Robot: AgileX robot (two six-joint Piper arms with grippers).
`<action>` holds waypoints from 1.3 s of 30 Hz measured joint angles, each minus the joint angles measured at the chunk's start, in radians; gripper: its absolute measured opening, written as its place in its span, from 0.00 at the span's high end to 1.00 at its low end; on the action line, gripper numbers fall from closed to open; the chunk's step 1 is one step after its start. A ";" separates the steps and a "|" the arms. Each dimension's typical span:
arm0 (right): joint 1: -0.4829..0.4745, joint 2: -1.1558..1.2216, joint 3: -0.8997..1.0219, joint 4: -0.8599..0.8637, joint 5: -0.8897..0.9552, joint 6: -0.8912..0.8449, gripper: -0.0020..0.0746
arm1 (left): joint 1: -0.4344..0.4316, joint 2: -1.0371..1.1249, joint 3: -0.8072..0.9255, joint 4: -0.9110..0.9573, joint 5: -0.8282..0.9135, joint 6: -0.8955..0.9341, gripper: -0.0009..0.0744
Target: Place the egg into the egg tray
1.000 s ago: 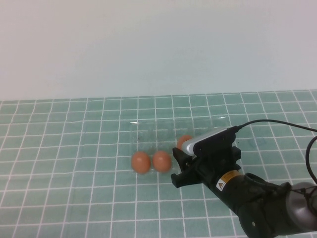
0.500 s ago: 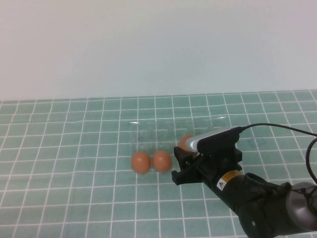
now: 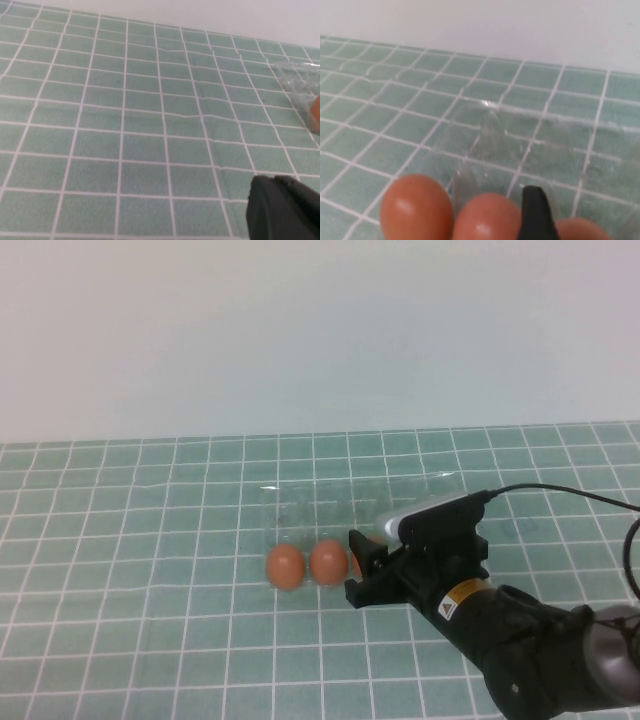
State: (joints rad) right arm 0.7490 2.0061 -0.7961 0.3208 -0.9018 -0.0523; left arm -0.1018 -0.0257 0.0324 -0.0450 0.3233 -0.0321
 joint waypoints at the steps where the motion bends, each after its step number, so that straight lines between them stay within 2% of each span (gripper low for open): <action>1: 0.000 -0.011 0.000 -0.003 0.003 -0.002 0.40 | 0.000 0.000 0.000 0.000 0.000 0.000 0.99; 4: 0.000 -0.075 0.000 -0.007 0.044 -0.036 0.54 | 0.000 0.000 0.000 0.000 0.000 0.000 0.99; 8: 0.000 -0.211 0.000 -0.014 0.169 -0.136 0.85 | 0.000 0.000 0.000 0.000 0.000 0.000 0.99; 11: 0.000 -0.315 0.000 -0.016 0.271 -0.267 0.94 | 0.000 0.000 0.000 0.000 0.000 0.000 0.99; 15: 0.000 -0.467 0.000 -0.021 0.433 -0.349 0.97 | 0.000 0.000 0.000 0.000 0.000 0.000 0.99; 21: 0.000 -0.672 0.000 -0.022 0.610 -0.328 0.97 | 0.000 0.000 0.000 0.000 0.000 0.000 0.99; 33: 0.000 -0.741 0.008 -0.009 0.596 -0.388 0.98 | 0.000 0.000 0.000 0.000 0.000 0.000 0.99; 36: 0.000 -0.741 0.008 0.044 0.583 -0.432 0.98 | 0.000 0.000 0.000 0.000 0.000 0.000 0.99; 39: -0.002 -0.752 0.008 0.148 0.590 -0.553 0.98 | 0.000 0.000 0.000 0.000 0.000 0.000 0.99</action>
State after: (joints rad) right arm 0.7466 1.2543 -0.7879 0.4687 -0.3121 -0.6050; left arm -0.1018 -0.0257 0.0324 -0.0450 0.3233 -0.0321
